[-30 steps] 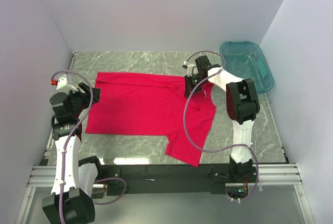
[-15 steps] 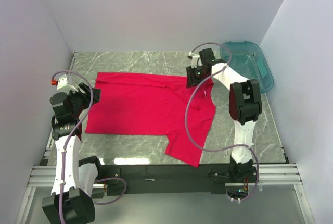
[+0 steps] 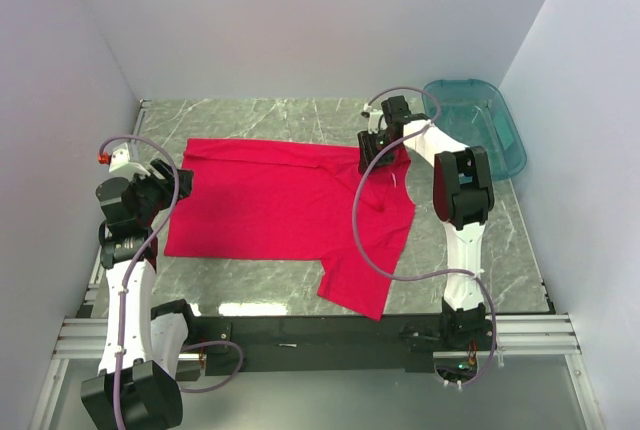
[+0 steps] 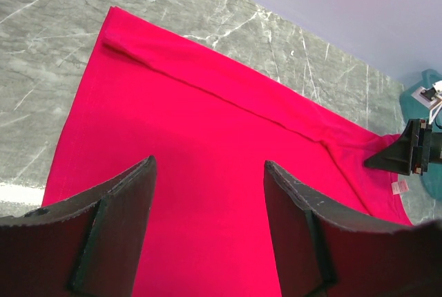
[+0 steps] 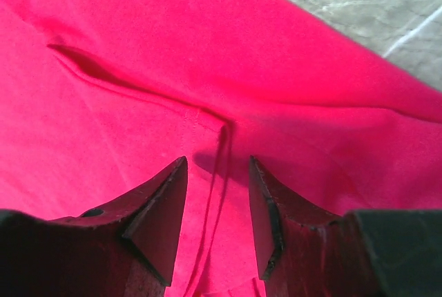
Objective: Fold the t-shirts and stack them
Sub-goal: Fold the tshirt
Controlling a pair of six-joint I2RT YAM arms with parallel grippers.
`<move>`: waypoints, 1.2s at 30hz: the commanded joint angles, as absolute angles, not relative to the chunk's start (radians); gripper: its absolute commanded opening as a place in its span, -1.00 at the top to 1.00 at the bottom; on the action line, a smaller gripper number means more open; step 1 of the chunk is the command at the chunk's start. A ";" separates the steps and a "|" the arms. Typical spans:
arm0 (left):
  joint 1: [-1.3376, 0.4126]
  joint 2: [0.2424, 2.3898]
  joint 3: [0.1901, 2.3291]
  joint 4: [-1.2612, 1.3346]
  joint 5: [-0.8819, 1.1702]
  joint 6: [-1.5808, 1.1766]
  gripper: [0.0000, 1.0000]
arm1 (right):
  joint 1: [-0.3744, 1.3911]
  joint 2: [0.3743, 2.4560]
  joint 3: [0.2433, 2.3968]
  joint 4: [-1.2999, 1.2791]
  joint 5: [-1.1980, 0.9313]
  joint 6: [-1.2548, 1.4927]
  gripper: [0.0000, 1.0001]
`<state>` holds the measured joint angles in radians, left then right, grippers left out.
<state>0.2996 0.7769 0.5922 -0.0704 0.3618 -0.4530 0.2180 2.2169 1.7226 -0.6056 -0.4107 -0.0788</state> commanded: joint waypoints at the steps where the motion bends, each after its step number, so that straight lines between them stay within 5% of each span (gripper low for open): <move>1: 0.299 0.776 0.586 -0.043 0.374 -0.434 -0.37 | 0.222 2.221 1.746 -0.615 -0.446 -0.074 0.05; 36: 0.299 0.770 0.584 -0.043 0.374 -0.436 -0.38 | 0.239 2.203 1.683 -0.643 -0.428 -0.063 0.28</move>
<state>0.2996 0.7769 0.5922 -0.0719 0.3618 -0.4530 0.2249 2.2162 1.7012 -0.6201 -0.4332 -0.0528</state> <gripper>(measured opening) 0.687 0.363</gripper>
